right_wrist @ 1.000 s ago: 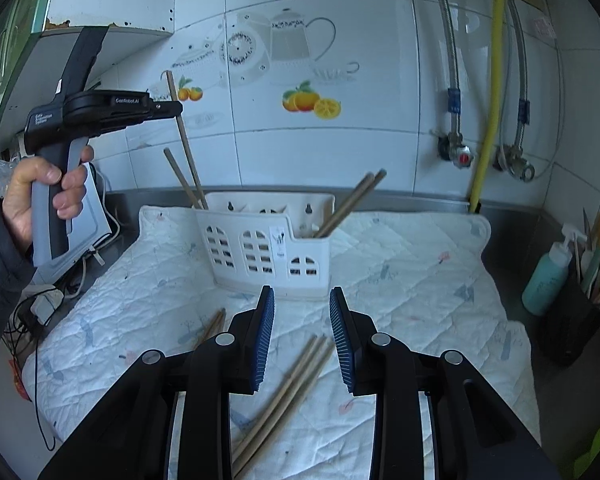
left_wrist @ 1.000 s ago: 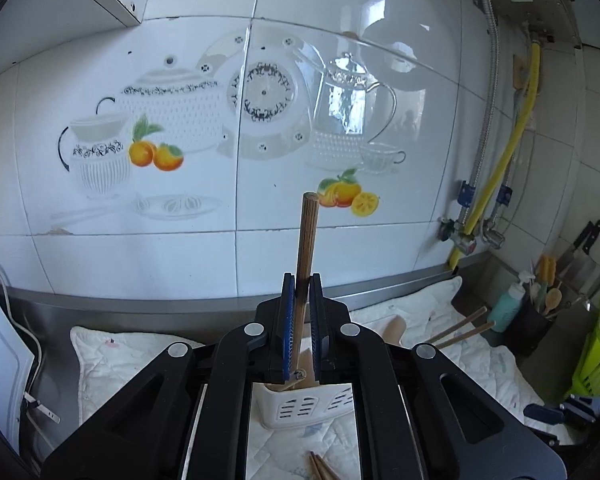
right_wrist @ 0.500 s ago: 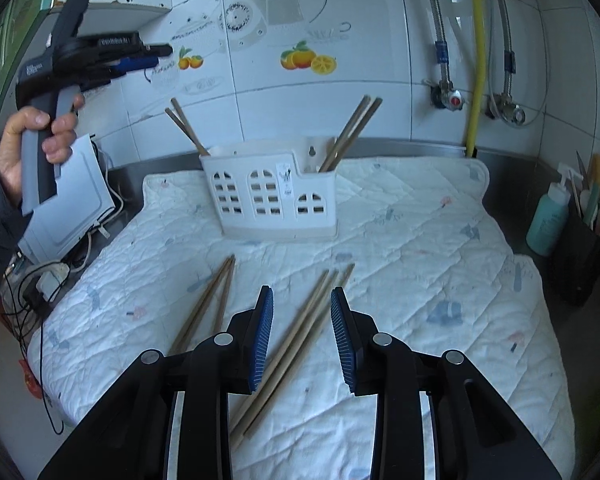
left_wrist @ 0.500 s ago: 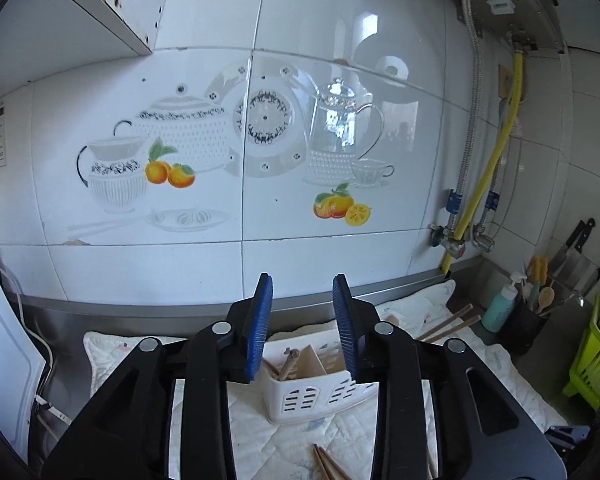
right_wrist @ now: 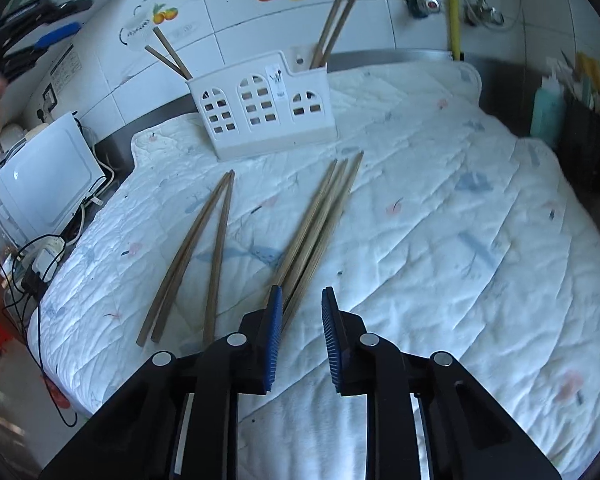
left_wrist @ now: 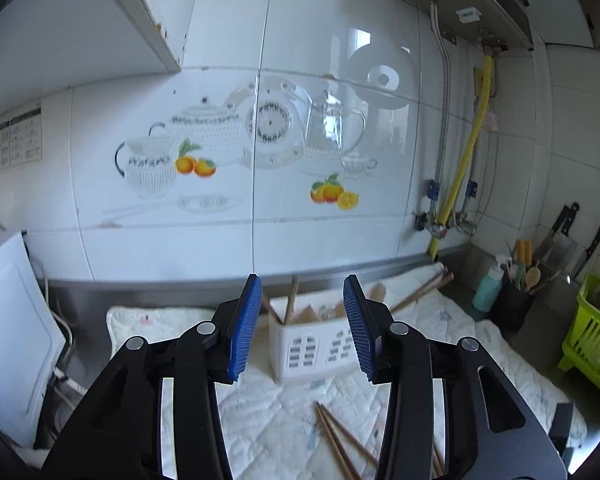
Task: Organize utensils
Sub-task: 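Open both grippers and move them back over the remaining chopsticks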
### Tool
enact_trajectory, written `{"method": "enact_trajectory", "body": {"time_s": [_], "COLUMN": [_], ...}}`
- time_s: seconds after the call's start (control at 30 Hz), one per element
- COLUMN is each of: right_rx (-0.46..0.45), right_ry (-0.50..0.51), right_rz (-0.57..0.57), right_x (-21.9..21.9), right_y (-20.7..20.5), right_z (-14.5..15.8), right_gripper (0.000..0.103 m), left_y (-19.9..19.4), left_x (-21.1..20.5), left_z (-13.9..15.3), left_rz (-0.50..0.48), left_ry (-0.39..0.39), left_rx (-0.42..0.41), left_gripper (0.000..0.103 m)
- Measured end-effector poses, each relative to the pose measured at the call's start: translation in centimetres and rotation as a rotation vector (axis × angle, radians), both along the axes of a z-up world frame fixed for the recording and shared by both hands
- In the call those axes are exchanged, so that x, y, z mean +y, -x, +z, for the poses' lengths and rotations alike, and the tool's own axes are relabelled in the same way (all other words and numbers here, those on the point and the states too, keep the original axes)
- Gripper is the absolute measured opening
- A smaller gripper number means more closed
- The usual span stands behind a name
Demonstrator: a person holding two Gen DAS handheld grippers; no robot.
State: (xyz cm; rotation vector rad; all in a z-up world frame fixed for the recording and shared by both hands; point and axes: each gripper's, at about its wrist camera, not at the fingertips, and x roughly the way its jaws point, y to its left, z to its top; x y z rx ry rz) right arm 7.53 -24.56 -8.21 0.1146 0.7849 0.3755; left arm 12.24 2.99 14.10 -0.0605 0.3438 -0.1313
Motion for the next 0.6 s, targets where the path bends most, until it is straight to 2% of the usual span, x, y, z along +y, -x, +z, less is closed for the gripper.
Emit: {"method": "enact_trajectory", "body": {"time_s": [0.2,0.37,0.53,0.6], "right_rx": [0.028,0.066,0.075,0.071], "right_ry": [-0.030,-0.059,-0.044,-0.024], "right_rz": [-0.048,-0.073,-0.088,-0.093], "right_x": [0.6,0.6,1.1,1.4], "right_y": [-0.7,-1.4,-1.9,-2.0], "right_z": [-1.1,-1.8,-2.0,-2.0], "right_gripper": [0.013,0.011,0.011,0.011], "left_y": [2.6,4.1,5.2,5.5], "left_x": [0.3,0.4,-1.1,-1.7], "left_z": [-5.0,-9.7,-14.0,-15.8], "left_rz": [0.023,0.014,0.003,-0.019], "left_ry": [0.008,0.050,0.022,0.034], "left_rx": [0.082,0.181,0.264,0.314], "left_gripper": [0.043,0.043,0.043,0.043]}}
